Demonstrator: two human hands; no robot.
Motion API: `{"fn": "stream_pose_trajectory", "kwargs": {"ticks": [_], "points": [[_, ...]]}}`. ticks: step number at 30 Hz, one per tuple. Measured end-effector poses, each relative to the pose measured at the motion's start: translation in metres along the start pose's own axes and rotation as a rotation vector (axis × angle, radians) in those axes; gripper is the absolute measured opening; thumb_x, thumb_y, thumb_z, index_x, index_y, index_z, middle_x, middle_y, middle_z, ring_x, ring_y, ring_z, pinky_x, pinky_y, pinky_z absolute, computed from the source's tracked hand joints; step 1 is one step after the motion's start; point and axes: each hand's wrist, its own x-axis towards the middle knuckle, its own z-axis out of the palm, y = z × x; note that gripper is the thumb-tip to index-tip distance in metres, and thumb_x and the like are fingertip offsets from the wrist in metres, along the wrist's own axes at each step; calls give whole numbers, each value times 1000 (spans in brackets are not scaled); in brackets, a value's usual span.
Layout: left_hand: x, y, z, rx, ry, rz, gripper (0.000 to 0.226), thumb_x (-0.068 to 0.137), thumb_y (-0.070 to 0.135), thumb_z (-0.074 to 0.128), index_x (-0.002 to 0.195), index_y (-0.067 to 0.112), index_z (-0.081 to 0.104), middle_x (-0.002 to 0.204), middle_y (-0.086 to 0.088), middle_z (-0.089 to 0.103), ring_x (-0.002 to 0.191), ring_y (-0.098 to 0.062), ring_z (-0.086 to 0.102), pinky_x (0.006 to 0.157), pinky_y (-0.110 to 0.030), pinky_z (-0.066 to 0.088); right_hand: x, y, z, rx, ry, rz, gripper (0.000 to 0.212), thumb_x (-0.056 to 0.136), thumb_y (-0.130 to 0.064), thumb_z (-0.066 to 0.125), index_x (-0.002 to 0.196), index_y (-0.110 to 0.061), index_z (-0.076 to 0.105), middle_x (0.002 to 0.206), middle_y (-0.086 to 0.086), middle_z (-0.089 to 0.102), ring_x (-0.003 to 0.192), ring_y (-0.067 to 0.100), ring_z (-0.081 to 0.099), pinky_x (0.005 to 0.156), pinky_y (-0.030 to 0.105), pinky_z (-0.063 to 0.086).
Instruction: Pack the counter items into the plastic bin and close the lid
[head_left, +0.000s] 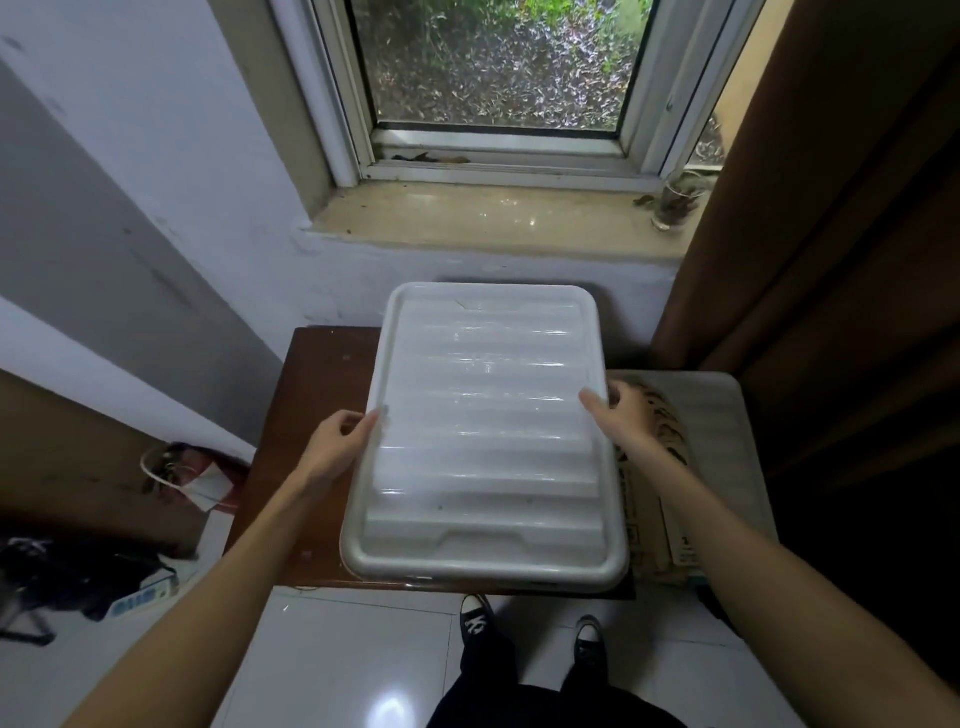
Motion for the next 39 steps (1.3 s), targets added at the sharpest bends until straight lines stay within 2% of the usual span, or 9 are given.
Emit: {"fn": "stream_pose_trajectory", "kwargs": {"ticks": [3, 6, 13, 16, 21, 28, 34, 37, 39], "points": [[0, 6, 11, -108, 54, -10, 45, 92, 48, 58, 113, 8, 62, 101, -4, 64, 85, -15, 60, 71, -28, 48, -10, 7, -1, 65, -23, 43, 60, 93, -44, 60, 141, -12, 43, 128, 7, 55, 109, 23, 56, 85, 33, 46], [4, 6, 19, -183, 82, -41, 42, 93, 47, 56, 108, 7, 60, 95, -9, 66, 75, -20, 62, 66, -38, 53, -17, 7, 4, 156, -16, 21, 55, 97, -34, 57, 145, -16, 40, 132, 6, 55, 113, 23, 56, 92, 35, 48], [8, -3, 19, -200, 134, -71, 42, 91, 52, 56, 105, 13, 60, 97, -8, 66, 85, -28, 66, 75, -46, 55, -16, -9, 13, 268, 1, 31, 52, 99, -25, 54, 148, -15, 41, 139, 5, 54, 125, 23, 53, 103, 33, 44], [12, -3, 18, -205, 119, -83, 36, 90, 52, 58, 96, 16, 60, 92, -11, 68, 77, -27, 65, 70, -44, 56, -13, -14, 13, 270, -19, 59, 50, 99, -24, 54, 147, -15, 42, 138, 5, 55, 123, 25, 55, 101, 34, 45], [12, 0, 17, -166, 112, -55, 37, 92, 48, 58, 100, 12, 62, 93, -10, 67, 78, -22, 63, 68, -39, 52, -13, -7, 14, 285, 9, 70, 50, 97, -23, 56, 145, -14, 45, 138, 8, 56, 122, 26, 57, 105, 43, 46], [17, 0, 15, -168, 36, -88, 40, 91, 48, 61, 104, 11, 59, 96, -10, 64, 76, -18, 57, 61, -29, 47, -19, -7, 7, 295, -30, 90, 56, 96, -31, 59, 148, -19, 40, 140, 9, 53, 123, 27, 54, 101, 38, 46], [22, 3, 6, -142, -37, -178, 53, 83, 58, 66, 111, 14, 57, 106, -9, 63, 90, -23, 61, 75, -38, 53, -20, -8, 4, 237, -47, 120, 60, 94, -39, 61, 144, -13, 43, 141, 11, 51, 123, 29, 53, 98, 37, 46], [20, 11, -3, 60, 1, -134, 72, 79, 59, 69, 124, 7, 50, 120, -11, 58, 103, -28, 61, 86, -40, 54, -24, -12, -6, 157, -2, 132, 64, 90, -41, 65, 141, -9, 43, 139, 11, 52, 121, 27, 53, 96, 36, 45], [14, 21, -9, 184, 57, -55, 69, 83, 50, 69, 130, 5, 47, 126, -12, 56, 111, -30, 59, 89, -39, 51, -27, -17, -16, 78, 68, 78, 59, 90, -39, 66, 137, -7, 49, 130, 11, 57, 111, 24, 56, 89, 32, 45]]}}
